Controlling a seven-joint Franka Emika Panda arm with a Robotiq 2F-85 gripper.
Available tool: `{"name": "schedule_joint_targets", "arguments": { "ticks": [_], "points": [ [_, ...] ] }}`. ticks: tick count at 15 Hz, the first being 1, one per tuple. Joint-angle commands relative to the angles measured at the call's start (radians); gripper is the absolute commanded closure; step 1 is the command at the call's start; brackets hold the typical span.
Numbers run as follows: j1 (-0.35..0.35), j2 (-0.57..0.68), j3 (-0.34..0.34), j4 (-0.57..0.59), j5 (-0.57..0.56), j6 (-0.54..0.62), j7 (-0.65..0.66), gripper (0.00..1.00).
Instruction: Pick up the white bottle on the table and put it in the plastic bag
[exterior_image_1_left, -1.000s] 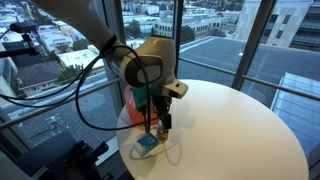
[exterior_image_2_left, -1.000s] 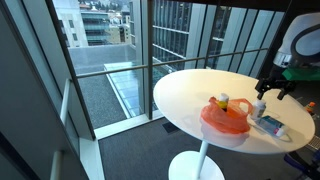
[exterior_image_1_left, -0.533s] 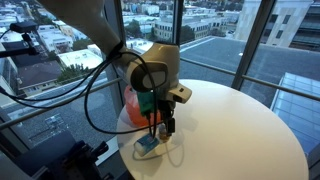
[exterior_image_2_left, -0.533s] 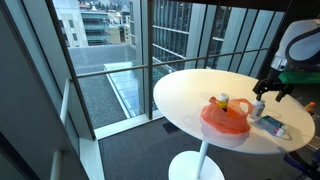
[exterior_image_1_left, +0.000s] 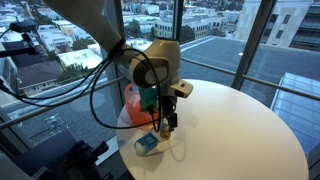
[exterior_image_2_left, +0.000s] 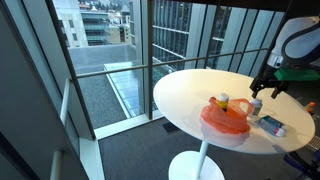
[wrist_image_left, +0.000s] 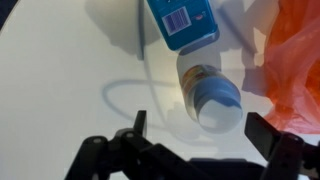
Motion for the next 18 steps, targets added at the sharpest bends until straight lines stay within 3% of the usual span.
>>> {"name": "schedule_joint_targets", "arguments": {
  "ticks": [1,10,11,13,16,18],
  "points": [
    [0.009,0.011,0.002,0.03,0.017,-0.004,-0.022,0.0],
    [0.026,0.09,0.001,0.074,0.015,-0.013,-0.012,0.01],
    [0.027,0.096,-0.001,0.078,0.014,-0.016,-0.01,0.26],
    [0.029,0.108,-0.004,0.085,0.012,-0.02,-0.008,0.32],
    [0.032,0.119,-0.008,0.092,0.008,-0.024,-0.003,0.58],
    [0.032,0.109,-0.01,0.091,0.008,-0.029,-0.002,0.63]
  ]
}}
